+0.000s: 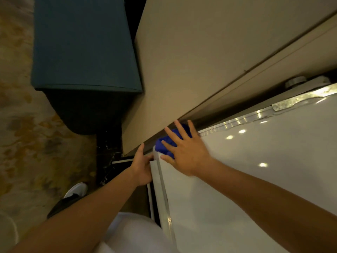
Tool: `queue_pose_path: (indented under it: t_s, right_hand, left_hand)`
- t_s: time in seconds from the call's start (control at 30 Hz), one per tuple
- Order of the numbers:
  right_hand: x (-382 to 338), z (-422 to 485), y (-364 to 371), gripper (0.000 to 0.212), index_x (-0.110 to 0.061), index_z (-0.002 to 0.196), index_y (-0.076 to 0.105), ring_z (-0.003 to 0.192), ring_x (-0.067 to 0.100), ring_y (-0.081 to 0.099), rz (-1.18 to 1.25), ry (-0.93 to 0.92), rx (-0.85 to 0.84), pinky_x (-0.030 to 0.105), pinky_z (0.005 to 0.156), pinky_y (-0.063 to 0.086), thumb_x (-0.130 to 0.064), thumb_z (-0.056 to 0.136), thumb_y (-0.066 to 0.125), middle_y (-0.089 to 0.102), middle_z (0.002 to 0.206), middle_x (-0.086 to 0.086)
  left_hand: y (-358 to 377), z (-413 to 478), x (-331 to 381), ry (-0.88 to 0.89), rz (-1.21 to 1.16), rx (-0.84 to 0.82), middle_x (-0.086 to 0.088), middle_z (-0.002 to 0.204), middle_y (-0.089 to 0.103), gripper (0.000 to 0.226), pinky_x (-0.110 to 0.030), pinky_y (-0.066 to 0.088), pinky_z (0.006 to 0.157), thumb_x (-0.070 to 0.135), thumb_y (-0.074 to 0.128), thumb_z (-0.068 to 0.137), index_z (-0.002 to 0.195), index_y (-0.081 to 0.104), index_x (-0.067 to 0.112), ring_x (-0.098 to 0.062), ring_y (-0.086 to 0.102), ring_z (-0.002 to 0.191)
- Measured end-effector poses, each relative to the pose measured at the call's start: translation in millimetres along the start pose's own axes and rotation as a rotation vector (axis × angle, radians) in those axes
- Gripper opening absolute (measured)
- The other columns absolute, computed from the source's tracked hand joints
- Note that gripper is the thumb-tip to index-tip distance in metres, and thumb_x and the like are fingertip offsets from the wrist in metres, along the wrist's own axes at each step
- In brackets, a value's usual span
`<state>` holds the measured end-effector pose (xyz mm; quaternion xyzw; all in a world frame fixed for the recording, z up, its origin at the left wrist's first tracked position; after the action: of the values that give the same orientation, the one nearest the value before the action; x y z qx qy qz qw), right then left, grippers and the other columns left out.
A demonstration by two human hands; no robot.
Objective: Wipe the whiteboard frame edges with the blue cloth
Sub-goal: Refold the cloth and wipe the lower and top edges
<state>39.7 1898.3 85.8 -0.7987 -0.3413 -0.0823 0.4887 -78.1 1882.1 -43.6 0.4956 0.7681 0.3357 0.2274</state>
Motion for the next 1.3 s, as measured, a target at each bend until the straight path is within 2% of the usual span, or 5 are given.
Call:
queue_pose_path:
  t_s: [0.27, 0.43, 0.83, 1.13, 1.3]
  right_hand:
    - [-66, -8, 11, 0.086, -0.033, 0.154, -0.007, 0.137, 0.046, -0.038, 0.043, 0.068, -0.071, 0.068, 0.107, -0.022, -0.081, 0.085, 0.008, -0.018, 0.162, 0.009]
    - [-28, -25, 5, 0.092, -0.029, 0.154, 0.001, 0.143, 0.042, -0.03, 0.043, 0.308, 0.046, 0.067, 0.109, -0.021, -0.083, 0.079, -0.004, -0.013, 0.163, 0.006]
    - [-14, -35, -12, 0.087, -0.028, 0.154, 0.016, 0.147, 0.038, -0.02, 0.063, 0.487, 0.082, 0.065, 0.115, -0.006, -0.08, 0.085, 0.01, 0.001, 0.164, 0.004]
    - [42, -60, -40, 0.072, -0.021, 0.148, 0.039, 0.15, 0.04, -0.001, 0.079, 0.68, 0.175, 0.064, 0.117, -0.002, -0.067, 0.094, 0.027, 0.037, 0.156, 0.008]
    - [103, -102, -54, 0.072, -0.019, 0.148, 0.037, 0.15, 0.039, -0.004, -0.006, 0.809, 0.346, 0.067, 0.115, 0.003, -0.067, 0.096, 0.027, 0.031, 0.159, 0.009]
  left_hand:
    - [1, -10, 5, -0.055, 0.133, 0.051, -0.015, 0.149, 0.043, 0.089, -0.053, 0.042, 0.096, 0.081, 0.02, 0.083, 0.146, 0.04, 0.021, -0.038, 0.046, 0.131]
    - [0, -10, 13, -0.147, 0.102, -0.016, -0.024, 0.106, 0.072, 0.099, -0.05, 0.053, 0.076, 0.086, 0.021, 0.078, 0.144, 0.038, 0.014, -0.042, 0.069, 0.099]
    - [4, 1, 23, -0.16, 0.134, 0.013, -0.02, 0.129, 0.061, 0.09, -0.051, 0.052, 0.088, 0.083, 0.034, 0.08, 0.141, 0.047, 0.018, -0.04, 0.059, 0.116]
    - [60, 6, 30, 0.239, 0.953, 0.359, -0.024, 0.143, 0.046, 0.068, -0.054, 0.033, 0.112, 0.057, 0.031, 0.098, 0.144, 0.039, 0.008, -0.041, 0.044, 0.129]
    - [109, -20, 22, 0.578, 1.418, 0.095, -0.014, 0.121, 0.064, 0.06, -0.045, 0.041, 0.104, 0.059, 0.028, 0.096, 0.116, 0.064, 0.015, -0.034, 0.058, 0.114]
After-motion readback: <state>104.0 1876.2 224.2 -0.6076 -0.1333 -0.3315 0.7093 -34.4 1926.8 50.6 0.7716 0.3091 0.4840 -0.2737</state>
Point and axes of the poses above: each hand's wrist, its own z-axis towards the middle knuckle, its own y-axis out of the palm, x = y × z, the point moved 2 cm from there along z, towards the middle knuckle
